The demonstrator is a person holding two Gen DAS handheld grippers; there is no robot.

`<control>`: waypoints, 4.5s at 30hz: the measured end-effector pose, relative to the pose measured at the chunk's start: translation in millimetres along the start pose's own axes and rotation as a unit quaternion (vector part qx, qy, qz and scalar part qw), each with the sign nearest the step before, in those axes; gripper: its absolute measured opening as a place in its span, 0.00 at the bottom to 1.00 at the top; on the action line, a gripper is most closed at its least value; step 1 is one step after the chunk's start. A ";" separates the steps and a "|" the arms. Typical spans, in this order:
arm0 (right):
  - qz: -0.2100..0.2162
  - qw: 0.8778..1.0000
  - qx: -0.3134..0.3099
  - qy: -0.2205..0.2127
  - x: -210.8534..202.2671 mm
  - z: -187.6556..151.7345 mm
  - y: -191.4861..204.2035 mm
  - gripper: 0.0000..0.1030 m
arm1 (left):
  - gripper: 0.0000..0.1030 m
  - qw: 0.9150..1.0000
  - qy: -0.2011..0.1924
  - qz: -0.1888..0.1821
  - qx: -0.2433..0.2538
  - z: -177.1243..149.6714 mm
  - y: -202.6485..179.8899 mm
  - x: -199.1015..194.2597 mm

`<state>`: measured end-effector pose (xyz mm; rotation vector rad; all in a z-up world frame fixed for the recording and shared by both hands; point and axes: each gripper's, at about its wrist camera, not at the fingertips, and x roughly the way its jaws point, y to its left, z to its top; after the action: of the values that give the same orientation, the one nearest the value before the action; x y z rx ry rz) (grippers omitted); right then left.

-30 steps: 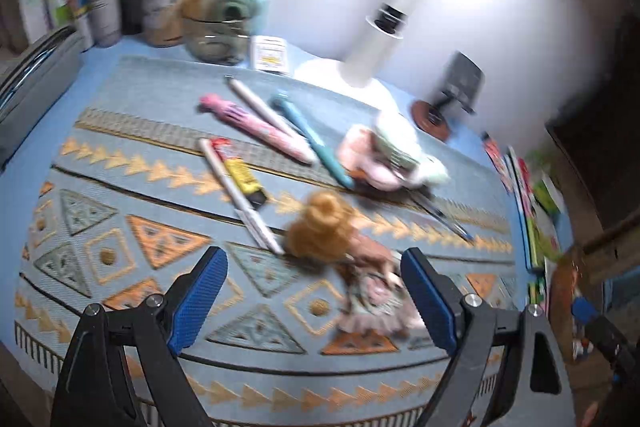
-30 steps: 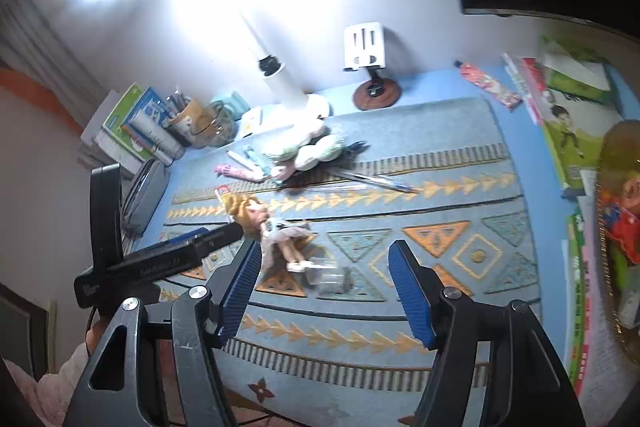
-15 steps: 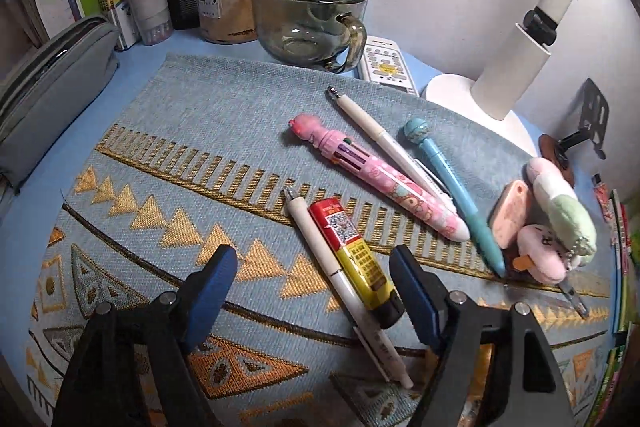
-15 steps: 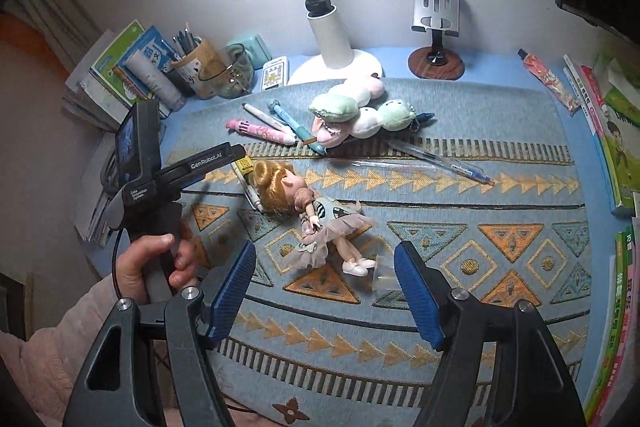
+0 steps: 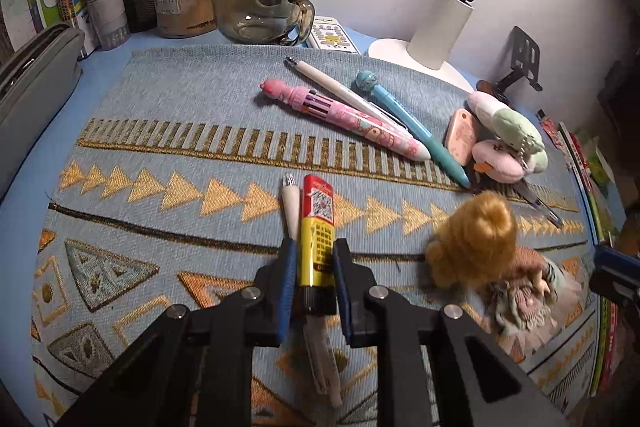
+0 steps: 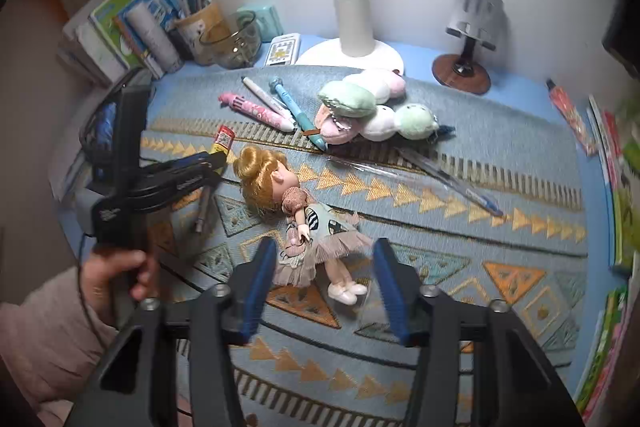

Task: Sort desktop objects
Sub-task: 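Grasp the yellow red-capped marker with the left tool while the right tool grasps the blonde doll, then carry the marker and doll to the glass bowl and open both tools, then move both open tools back to the desk toward the white pen and clear cup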

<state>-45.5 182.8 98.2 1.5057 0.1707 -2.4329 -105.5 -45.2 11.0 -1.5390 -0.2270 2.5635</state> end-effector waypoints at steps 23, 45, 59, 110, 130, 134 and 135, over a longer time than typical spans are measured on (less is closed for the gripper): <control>0.021 0.998 0.017 0.058 94.2 4.0 4.3 0.34 | 0.20 0.997 0.003 0.045 0.064 -20.1 -15.8 -2.7; 0.073 0.972 0.222 -0.025 -35.9 -71.8 -89.9 0.32 | 0.07 0.991 -0.022 -0.081 0.104 -33.8 -120.1 -84.4; 0.020 0.948 0.291 -0.125 -154.9 -127.1 -183.6 0.32 | 0.07 0.955 -0.057 -0.192 0.219 -32.2 -309.3 -125.0; -0.095 0.896 0.400 -0.169 -220.7 -222.4 -379.2 0.52 | 0.73 0.927 -0.010 -0.237 0.289 -83.9 -512.0 -74.6; 0.147 0.922 0.357 -0.020 -97.6 -126.6 -170.9 0.54 | 0.73 0.996 -0.005 -0.048 0.071 -50.3 -184.6 -88.1; 0.151 0.923 0.355 0.009 -78.9 -118.7 -135.2 0.54 | 0.73 1.000 -0.019 0.001 0.018 -36.2 -96.5 -84.0; 0.151 0.924 0.351 0.007 -77.8 -117.0 -128.8 0.54 | 0.73 1.000 -0.019 0.005 0.005 -33.8 -77.8 -80.9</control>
<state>50.1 347.4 109.1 1.6368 -0.9559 -2.3255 -34.5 16.7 80.8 -1.4918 -0.2105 2.6000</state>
